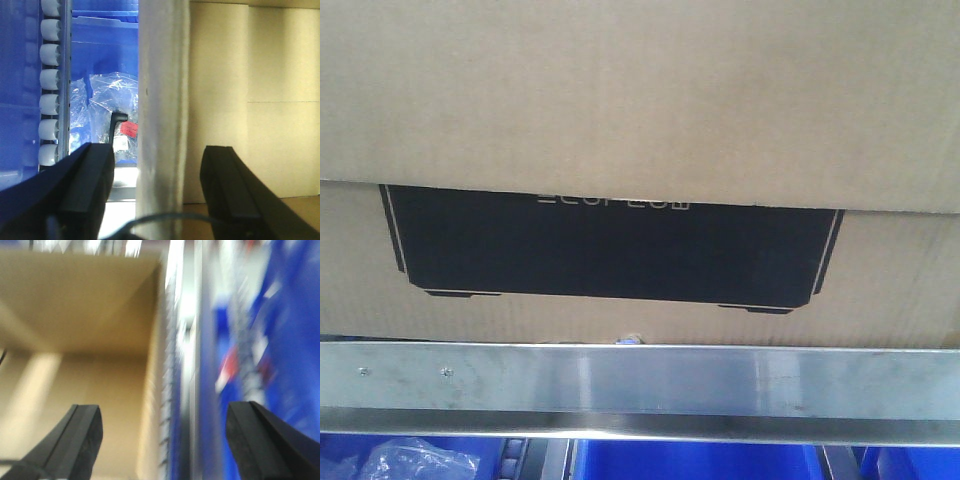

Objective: Grab box from left shelf to table start
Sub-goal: 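Close both grippers on the box's side walls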

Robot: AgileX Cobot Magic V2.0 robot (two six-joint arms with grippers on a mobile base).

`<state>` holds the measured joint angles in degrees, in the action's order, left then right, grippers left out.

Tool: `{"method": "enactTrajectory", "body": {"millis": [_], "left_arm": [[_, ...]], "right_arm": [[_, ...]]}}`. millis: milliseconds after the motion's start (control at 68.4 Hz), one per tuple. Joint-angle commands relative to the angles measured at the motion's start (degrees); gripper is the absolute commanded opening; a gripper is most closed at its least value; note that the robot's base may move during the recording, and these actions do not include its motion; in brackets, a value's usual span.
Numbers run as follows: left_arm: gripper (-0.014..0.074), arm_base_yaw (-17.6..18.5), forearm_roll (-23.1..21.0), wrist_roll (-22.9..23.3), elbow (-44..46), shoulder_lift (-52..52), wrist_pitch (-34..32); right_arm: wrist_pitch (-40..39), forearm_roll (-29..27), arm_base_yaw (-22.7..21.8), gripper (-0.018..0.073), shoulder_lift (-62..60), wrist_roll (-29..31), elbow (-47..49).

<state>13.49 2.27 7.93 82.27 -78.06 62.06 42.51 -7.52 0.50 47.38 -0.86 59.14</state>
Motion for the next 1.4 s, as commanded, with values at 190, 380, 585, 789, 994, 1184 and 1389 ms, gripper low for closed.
{"method": "enactTrajectory", "body": {"millis": [190, 380, 585, 789, 994, 1184, 1389], "left_arm": [[0.0299, -0.07, 0.13, 0.56, 2.08, 1.69, -2.18], [0.0299, -0.07, 0.13, 0.56, 2.08, 1.69, -2.28], [0.0282, -0.07, 0.13, 0.56, 2.08, 1.69, -2.28], [0.0000, -0.07, 0.13, 0.56, 2.08, 1.69, -2.28], [-0.0097, -0.07, 0.03, 0.56, 2.08, 1.94, -2.83], [-0.0096, 0.04, 0.03, 0.56, 1.98, 5.89, -3.41], [-0.0096, 0.04, -1.53, 1.62, -3.22, 14.89, -6.75]], "right_arm": [[5.30, -0.59, -0.01, 0.0604, 19.69, 0.86, 16.55], [7.20, -0.59, 0.06, 0.0599, 29.31, 3.45, 18.49], [8.03, -0.59, 0.06, 0.0330, 32.50, 3.86, 18.49], [7.85, -0.59, 0.06, 0.0068, 31.81, 3.86, 18.49], [6.10, -0.59, 0.06, 0.0058, 29.66, 3.86, 18.49], [5.93, -0.88, 0.06, 0.0058, 25.02, 3.86, 18.42], [5.53, -2.85, 0.06, 0.0058, 18.46, 3.86, 13.83]]}}
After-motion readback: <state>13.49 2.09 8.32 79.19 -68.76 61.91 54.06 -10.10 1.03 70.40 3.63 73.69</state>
